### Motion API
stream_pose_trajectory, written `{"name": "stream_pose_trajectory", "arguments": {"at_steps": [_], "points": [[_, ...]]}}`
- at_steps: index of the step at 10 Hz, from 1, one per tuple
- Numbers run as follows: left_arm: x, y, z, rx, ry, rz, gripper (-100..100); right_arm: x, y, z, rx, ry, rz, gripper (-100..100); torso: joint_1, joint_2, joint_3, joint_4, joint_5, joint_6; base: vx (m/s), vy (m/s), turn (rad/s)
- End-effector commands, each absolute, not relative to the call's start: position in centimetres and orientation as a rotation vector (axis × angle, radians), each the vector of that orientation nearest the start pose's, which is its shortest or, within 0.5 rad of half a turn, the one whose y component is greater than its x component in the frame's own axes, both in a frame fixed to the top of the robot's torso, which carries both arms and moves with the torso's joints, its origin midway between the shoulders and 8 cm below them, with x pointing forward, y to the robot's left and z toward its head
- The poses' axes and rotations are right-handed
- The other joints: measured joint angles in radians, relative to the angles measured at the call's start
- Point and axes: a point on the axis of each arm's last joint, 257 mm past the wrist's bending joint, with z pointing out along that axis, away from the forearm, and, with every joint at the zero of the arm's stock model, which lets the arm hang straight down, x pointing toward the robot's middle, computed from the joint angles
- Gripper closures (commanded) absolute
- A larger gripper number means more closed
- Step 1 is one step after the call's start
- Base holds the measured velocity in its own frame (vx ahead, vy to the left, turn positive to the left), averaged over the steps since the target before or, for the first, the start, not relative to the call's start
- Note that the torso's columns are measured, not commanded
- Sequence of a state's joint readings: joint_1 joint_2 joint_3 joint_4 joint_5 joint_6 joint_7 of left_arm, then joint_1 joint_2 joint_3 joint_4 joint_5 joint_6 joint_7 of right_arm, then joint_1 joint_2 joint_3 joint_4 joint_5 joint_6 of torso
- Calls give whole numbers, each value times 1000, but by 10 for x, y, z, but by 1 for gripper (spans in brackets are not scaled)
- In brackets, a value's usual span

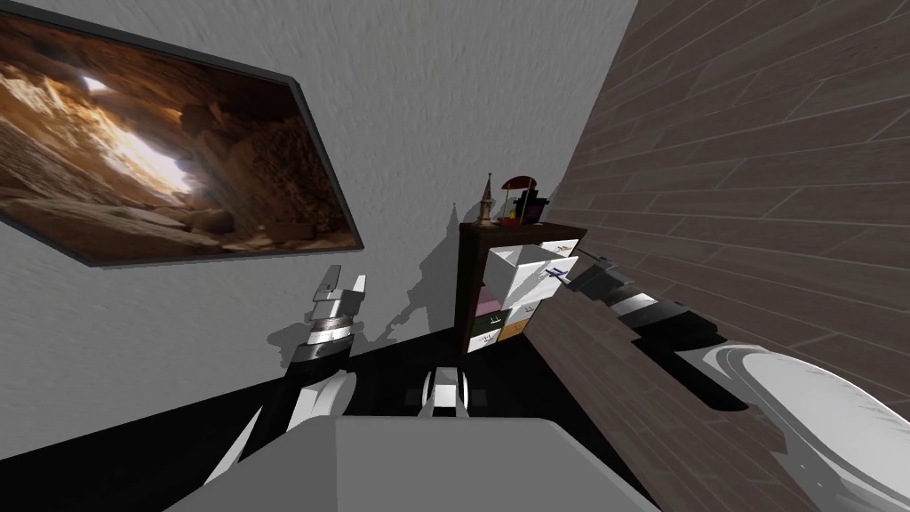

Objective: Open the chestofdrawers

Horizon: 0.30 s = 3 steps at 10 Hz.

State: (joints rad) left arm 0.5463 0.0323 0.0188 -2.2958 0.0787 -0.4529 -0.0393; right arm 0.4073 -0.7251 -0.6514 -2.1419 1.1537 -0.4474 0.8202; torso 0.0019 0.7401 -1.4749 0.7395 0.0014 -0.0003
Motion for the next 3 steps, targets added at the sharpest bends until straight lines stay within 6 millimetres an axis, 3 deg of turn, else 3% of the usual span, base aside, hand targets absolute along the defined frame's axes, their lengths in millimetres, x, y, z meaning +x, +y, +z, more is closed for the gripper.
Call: {"name": "stream_pose_trajectory", "arguments": {"at_steps": [1,3], "points": [[343,297,8,-725,650,-1265,0,400,-414,44,-1100,945,-1032,0,0,0,0,0,0,0,0,0,0],[343,297,8,-725,650,-1265,0,400,-414,43,-1100,946,-1031,0,-1,-1,0,-1,-1,0,0,0,0]]}}
